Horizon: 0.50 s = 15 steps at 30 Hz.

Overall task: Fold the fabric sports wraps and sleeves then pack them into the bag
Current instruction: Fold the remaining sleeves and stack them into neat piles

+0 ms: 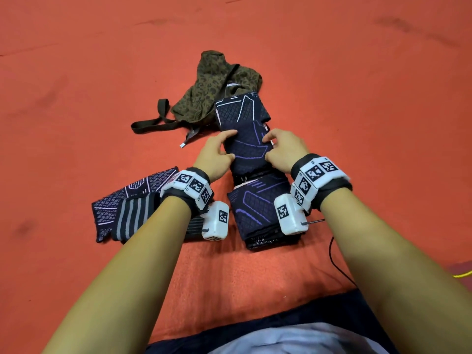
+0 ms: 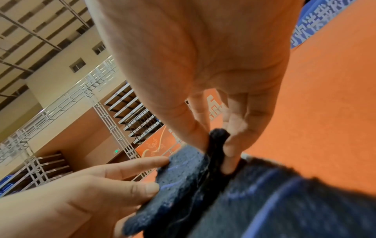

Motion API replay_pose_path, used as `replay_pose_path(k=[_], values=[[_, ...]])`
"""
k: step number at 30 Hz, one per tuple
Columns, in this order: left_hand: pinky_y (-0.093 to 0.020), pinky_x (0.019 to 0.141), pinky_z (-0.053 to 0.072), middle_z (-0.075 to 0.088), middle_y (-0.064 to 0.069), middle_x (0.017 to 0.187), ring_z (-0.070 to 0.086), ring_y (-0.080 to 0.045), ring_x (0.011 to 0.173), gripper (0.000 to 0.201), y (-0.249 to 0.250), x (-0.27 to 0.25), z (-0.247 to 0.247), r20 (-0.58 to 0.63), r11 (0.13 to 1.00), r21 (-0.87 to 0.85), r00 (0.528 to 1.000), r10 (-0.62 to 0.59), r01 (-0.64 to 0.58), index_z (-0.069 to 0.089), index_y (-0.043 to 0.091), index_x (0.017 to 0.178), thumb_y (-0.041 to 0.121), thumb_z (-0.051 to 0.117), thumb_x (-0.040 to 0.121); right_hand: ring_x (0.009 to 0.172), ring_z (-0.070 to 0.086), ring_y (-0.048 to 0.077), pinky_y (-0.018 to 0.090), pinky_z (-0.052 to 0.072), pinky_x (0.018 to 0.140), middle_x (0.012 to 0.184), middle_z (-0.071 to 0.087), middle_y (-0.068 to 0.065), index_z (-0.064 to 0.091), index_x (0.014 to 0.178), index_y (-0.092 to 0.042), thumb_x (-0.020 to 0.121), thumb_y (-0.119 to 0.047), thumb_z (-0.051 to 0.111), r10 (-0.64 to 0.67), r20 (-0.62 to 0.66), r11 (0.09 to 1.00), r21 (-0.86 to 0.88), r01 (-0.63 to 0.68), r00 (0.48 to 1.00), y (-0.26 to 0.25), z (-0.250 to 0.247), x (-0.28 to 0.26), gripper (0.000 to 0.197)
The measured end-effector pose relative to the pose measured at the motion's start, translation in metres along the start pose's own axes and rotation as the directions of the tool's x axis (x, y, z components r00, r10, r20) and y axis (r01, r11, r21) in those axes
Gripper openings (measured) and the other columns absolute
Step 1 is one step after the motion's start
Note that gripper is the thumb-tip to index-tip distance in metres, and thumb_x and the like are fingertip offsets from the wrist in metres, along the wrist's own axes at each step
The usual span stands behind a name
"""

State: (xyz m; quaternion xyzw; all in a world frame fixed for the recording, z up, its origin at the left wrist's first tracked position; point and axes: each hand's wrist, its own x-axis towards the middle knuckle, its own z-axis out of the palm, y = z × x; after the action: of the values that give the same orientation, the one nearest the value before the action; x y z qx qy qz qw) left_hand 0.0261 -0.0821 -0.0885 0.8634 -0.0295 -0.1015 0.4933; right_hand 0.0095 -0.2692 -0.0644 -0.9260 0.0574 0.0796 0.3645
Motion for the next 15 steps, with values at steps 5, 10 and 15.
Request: replay_pose_path(k=[5,10,15], values=[[-0.017,0.078,0.055,0.054,-0.014,0.125,0.068,-0.026,0.087,0.058,-0.005,0.004,0.004,-0.024,1.000,0.003,1.000,-0.004,0.004,0.047,0.014,0.145,0.002,0.065,0.091,0.103,0.064,0.034,0.032,0.049,0.082,0.124,0.065,0.011,0.057,0.134,-0.030,0.081,-0.009,0.055,0.025,0.020,0.994,-0.104,-0.023,0.999,-0.002,-0.009,0.007,0.057],[-0.007,0.063,0.049,0.057,-0.012,0.113,0.060,-0.013,0.074,0.070,-0.009,0.013,0.008,0.035,0.995,0.095,0.999,-0.015,0.012,0.040,0.007,0.149,-0.002,0.070,0.086,0.121,0.045,0.040,0.041,0.043,0.101,0.131,0.044,0.014,0.056,0.135,-0.030,0.085,-0.010,0.053,0.009,-0.033,0.971,-0.238,-0.017,0.999,-0.013,-0.003,0.005,0.053],[-0.022,0.080,0.047,0.059,-0.024,0.112,0.061,-0.020,0.085,0.082,-0.013,0.024,0.007,0.077,0.971,0.235,0.995,-0.061,0.041,0.040,0.012,0.151,0.005,0.075,0.077,0.120,0.056,0.036,0.040,0.049,0.098,0.135,0.057,0.015,0.046,0.144,-0.023,0.085,-0.007,0.054,-0.058,0.089,0.973,-0.216,0.076,0.994,-0.025,0.007,0.020,0.062]])
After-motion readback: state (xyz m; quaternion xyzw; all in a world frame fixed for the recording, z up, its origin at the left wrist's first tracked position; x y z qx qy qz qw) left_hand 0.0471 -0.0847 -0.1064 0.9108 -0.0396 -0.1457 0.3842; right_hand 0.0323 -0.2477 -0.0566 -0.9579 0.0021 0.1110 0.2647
